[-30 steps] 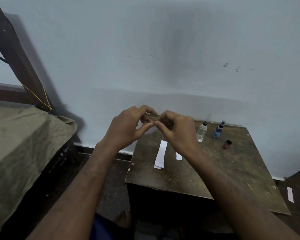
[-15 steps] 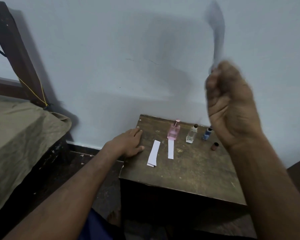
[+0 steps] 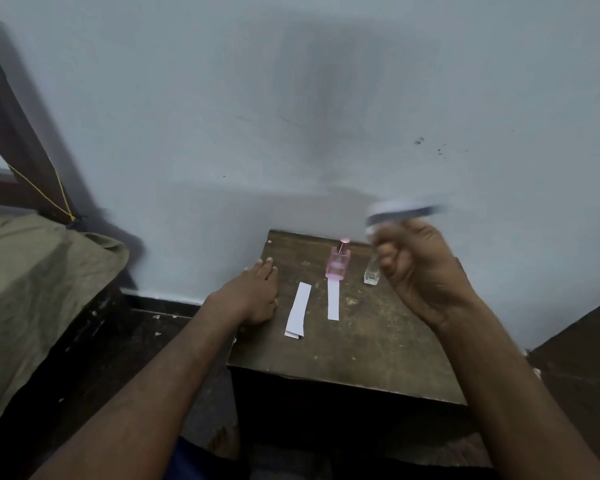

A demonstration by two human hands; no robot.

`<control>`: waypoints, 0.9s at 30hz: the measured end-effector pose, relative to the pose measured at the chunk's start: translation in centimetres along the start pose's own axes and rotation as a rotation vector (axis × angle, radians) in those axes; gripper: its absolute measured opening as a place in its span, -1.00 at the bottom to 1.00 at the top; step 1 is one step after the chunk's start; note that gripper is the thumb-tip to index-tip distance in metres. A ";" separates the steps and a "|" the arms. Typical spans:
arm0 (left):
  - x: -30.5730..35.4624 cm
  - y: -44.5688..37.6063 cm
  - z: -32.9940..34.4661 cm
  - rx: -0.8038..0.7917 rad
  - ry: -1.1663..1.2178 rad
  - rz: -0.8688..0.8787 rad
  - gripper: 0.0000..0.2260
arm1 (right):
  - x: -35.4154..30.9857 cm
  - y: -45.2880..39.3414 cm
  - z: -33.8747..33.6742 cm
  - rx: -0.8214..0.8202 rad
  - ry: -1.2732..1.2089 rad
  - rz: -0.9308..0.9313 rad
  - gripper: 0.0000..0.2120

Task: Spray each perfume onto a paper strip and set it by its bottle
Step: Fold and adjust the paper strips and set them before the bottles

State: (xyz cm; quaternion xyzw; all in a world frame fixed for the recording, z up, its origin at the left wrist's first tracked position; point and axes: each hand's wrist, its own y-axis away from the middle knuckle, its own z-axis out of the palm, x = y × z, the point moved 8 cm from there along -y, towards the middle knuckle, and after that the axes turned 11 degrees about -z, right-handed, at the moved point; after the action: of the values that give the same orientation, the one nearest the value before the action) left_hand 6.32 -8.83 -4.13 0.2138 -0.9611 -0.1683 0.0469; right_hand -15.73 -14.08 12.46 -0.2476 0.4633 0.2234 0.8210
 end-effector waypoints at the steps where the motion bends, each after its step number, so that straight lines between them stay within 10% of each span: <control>1: 0.2 -0.1 0.1 0.000 0.011 -0.013 -0.36 | 0.8 0.2 -1.9 0.056 0.435 0.007 -0.94; 4: 0.6 -0.4 0.5 -0.012 0.050 -0.039 -0.36 | 2.0 0.7 -3.7 0.066 0.818 0.028 -0.96; 9: 1.1 -0.7 1.0 -0.077 0.089 -0.039 -0.34 | -1.7 0.5 -1.0 0.038 -0.301 -0.080 -0.89; 15: 1.6 -0.3 0.5 -0.102 0.106 -0.058 -0.34 | 1.4 0.8 -4.6 0.111 0.964 0.022 -0.96; 27: 1.3 0.0 0.4 -0.111 0.132 -0.063 -0.35 | 0.6 0.5 -2.9 0.137 0.334 -0.014 -0.97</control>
State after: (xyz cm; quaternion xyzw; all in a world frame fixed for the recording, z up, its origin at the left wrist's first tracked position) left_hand 5.12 -9.29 -4.46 0.2515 -0.9379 -0.2085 0.1166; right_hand -17.64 -15.35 10.54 -0.2279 0.6055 0.1417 0.7492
